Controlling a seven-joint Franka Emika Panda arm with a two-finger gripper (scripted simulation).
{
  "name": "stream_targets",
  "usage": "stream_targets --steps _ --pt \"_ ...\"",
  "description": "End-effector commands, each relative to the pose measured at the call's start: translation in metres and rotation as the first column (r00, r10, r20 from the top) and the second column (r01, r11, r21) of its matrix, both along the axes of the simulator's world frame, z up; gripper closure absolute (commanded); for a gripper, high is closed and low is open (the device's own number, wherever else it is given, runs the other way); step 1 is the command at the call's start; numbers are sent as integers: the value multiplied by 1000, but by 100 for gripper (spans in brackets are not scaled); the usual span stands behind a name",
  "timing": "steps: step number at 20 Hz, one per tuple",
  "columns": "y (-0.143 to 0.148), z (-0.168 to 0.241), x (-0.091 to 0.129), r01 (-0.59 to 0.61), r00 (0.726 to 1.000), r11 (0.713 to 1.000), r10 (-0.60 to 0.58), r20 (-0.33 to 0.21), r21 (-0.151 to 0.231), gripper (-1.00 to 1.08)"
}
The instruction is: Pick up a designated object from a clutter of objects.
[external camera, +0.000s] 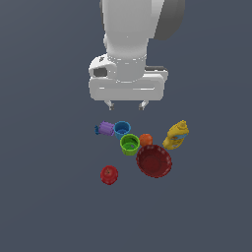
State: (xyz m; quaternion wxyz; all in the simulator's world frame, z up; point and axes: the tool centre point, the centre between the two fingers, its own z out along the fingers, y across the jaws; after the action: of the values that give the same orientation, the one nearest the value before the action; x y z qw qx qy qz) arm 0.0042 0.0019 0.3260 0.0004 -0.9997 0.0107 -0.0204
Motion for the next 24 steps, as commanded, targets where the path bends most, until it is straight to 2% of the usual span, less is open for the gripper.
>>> stream_targets --steps 1,8,13,18,24 --pt "0 0 0 0 1000 1000 0 0 0 -20" --pt "-7 -6 -2 6 1000 1000 -6 -14 12 -20" --pt "-7 -9 -2 0 1000 1000 0 -15 1 -20" --pt "-8 -19 -3 -24 999 999 23 -22 -35 -20" --pt "-10 -40 -5 -80 996 991 76 -38 -109 -20"
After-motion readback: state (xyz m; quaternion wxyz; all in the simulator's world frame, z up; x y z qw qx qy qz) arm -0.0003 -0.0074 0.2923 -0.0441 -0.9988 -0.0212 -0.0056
